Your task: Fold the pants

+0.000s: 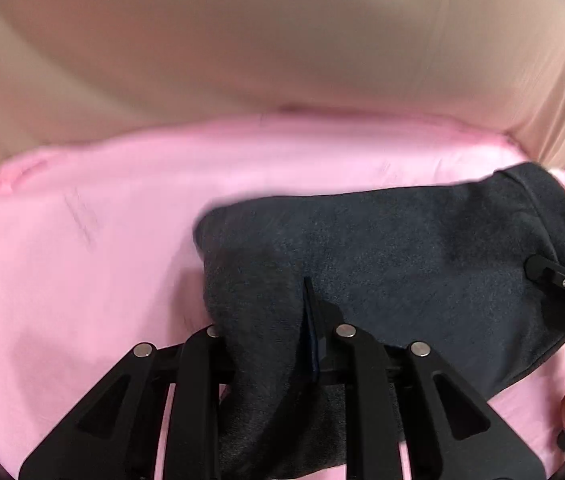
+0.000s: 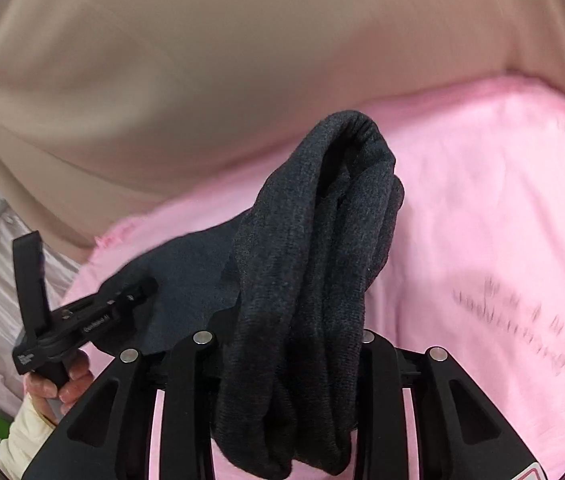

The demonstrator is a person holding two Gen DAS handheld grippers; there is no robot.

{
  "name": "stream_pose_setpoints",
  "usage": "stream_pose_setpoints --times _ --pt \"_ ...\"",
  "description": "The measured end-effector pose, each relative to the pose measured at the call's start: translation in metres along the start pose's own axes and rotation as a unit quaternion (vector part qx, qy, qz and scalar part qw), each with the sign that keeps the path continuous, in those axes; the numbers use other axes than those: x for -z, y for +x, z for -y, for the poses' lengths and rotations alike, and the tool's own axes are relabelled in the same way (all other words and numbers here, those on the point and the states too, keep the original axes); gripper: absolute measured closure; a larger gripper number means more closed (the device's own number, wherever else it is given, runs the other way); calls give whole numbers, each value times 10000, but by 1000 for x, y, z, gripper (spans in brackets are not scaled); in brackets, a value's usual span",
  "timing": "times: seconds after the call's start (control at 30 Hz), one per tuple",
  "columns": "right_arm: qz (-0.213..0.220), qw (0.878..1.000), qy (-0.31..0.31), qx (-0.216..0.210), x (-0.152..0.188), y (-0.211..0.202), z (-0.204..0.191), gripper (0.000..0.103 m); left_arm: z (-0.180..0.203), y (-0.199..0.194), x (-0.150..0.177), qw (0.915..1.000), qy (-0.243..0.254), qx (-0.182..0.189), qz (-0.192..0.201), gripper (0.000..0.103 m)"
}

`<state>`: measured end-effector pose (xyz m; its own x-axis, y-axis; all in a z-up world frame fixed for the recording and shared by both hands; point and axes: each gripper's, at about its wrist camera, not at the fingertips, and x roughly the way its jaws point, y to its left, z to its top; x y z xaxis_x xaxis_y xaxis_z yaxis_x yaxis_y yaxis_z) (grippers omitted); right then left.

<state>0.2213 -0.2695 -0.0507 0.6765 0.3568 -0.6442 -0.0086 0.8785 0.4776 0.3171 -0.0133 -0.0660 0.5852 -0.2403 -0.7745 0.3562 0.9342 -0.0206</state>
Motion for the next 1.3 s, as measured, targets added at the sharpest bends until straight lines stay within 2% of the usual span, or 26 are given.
stream_pose_setpoints --times 0.03,0.07,0.17,0.27,0.37,0.43,0.5,0.53,0.6,0.67,0.73,0.77,0.83,0.87,0.9,0.93,0.97,1.03,1.1,1.13,1.17,1.2,1.23,1.27,1.3 --pt "-135 9994 248 -184 -3 1 8 70 -3 2 7 10000 37 19 86 77" --pt "-79 9992 298 -264 -6 -2 12 70 -3 1 8 9999 40 64 123 77" --pt "-227 9994 248 -116 -6 1 9 67 -4 -1 4 9997 -140 212 9 78" --pt "-144 9992 275 -240 -7 -8 7 73 -12 -2 -5 9988 -342 341 -104 85" --pt "-129 9989 249 -386 -10 -27 7 74 -6 -27 -10 9978 -409 510 -84 87" --pt "-268 9987 264 -354 -7 -29 18 74 -9 -31 -9 9968 -497 578 -253 86" --pt "-513 9975 381 -290 -4 -19 30 74 -13 -15 -2 9935 -580 673 -710 86" --pt "-622 9962 502 -334 0 -13 37 71 -15 -6 2 9927 -587 650 -828 84" --pt "-601 9931 807 -609 2 -15 51 69 -19 -3 7 9926 -673 671 -759 76" --pt "-633 9929 859 -527 2 -24 53 60 -25 -5 8 9907 -852 710 -788 64" --pt "-621 9940 785 -443 6 -35 53 55 -35 -8 11 9888 -1024 648 -876 42" --pt "-598 9942 784 -439 13 -43 57 52 -40 -8 14 9868 -1114 753 -899 42" --pt "-571 9946 769 -407 23 -51 62 55 -47 -11 19 9837 -1233 937 -908 42" --pt "-574 9953 692 -363 26 -53 63 67 -47 -13 21 9832 -1242 968 -926 42" --pt "-568 9953 686 -390 27 -57 63 69 -48 -13 23 9825 -1237 1019 -946 54" --pt "-518 9953 686 -441 27 -64 60 73 -46 -14 24 9794 -1263 1225 -993 73" --pt "-447 9958 642 -483 26 -70 59 75 -47 -16 26 9771 -1328 1307 -1027 74" --pt "-373 9968 482 -514 29 -81 67 75 -49 -14 25 9767 -1359 1268 -1070 72" --pt "-635 9966 501 -168 37 -65 83 70 -52 -7 26 9751 -1403 1347 -1064 69" --pt "-577 9957 643 -346 39 -67 90 68 -54 -10 25 9735 -1438 1369 -1138 65" --pt "-597 9943 843 -279 37 -76 95 64 -57 -17 24 9739 -1509 1253 -1144 63" --pt "-440 9954 851 -89 35 -92 95 62 -60 -28 23 9757 -1547 1168 -1019 64" --pt "-229 9968 755 104 33 -106 93 58 -64 -50 19 9802 -1519 1073 -681 65" --pt "197 9978 484 408 28 -128 83 56 -67 -64 15 9828 -1496 983 -454 65" --pt "377 9978 296 454 25 -137 73 56 -68 -80 8 9851 -1485 838 -221 63"
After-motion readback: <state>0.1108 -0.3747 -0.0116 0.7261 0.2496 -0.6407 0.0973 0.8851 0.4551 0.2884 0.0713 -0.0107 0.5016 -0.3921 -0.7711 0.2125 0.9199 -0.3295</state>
